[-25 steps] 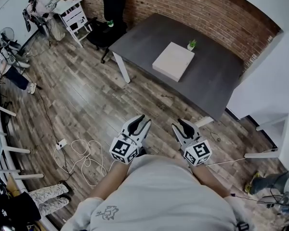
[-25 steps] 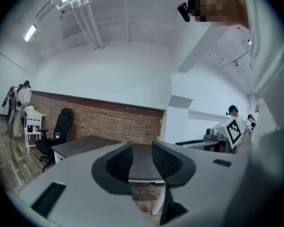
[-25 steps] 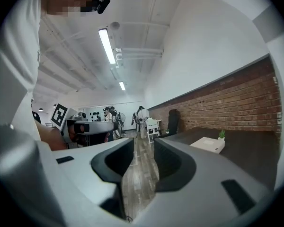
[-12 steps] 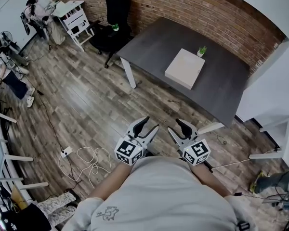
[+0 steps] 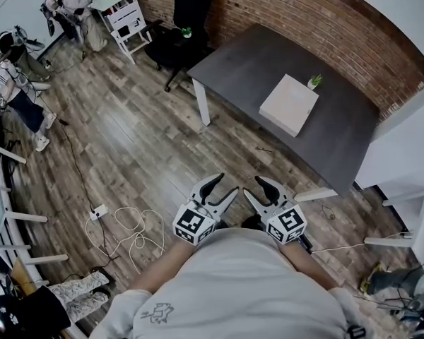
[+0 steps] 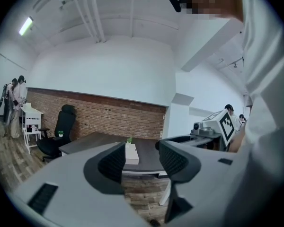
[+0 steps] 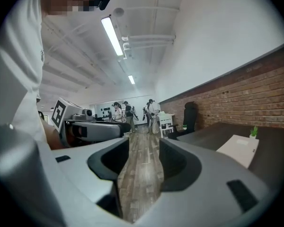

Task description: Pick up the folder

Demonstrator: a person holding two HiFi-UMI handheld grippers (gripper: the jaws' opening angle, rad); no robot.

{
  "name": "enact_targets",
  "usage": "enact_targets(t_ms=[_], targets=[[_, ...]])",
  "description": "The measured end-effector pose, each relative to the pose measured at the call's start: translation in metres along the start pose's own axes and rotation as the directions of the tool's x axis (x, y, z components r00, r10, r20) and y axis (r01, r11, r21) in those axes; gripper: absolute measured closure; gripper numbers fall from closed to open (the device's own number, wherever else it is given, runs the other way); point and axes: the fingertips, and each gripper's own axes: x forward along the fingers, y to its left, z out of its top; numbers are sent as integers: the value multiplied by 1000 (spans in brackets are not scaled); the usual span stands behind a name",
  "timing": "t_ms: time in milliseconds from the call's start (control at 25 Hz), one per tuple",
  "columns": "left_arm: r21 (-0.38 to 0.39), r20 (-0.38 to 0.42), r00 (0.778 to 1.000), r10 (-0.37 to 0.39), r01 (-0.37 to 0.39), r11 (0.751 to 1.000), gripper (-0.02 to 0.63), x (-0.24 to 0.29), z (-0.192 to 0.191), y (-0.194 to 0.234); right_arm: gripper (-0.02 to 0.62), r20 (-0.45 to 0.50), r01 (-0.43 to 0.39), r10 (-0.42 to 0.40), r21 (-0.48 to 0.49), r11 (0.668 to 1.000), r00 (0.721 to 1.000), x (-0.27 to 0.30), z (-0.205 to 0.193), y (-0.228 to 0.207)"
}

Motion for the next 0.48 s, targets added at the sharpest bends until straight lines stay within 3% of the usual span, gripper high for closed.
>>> enact_targets(t_ms=[240, 480], targets=[[-20, -12, 999, 46, -47, 999, 385, 12, 0, 20, 390, -5, -44, 44, 26, 999, 999, 21, -1, -18], [26, -17, 994, 105, -105, 994, 383, 39, 10, 40, 390, 7, -82, 82, 41, 996, 997, 39, 6, -55]])
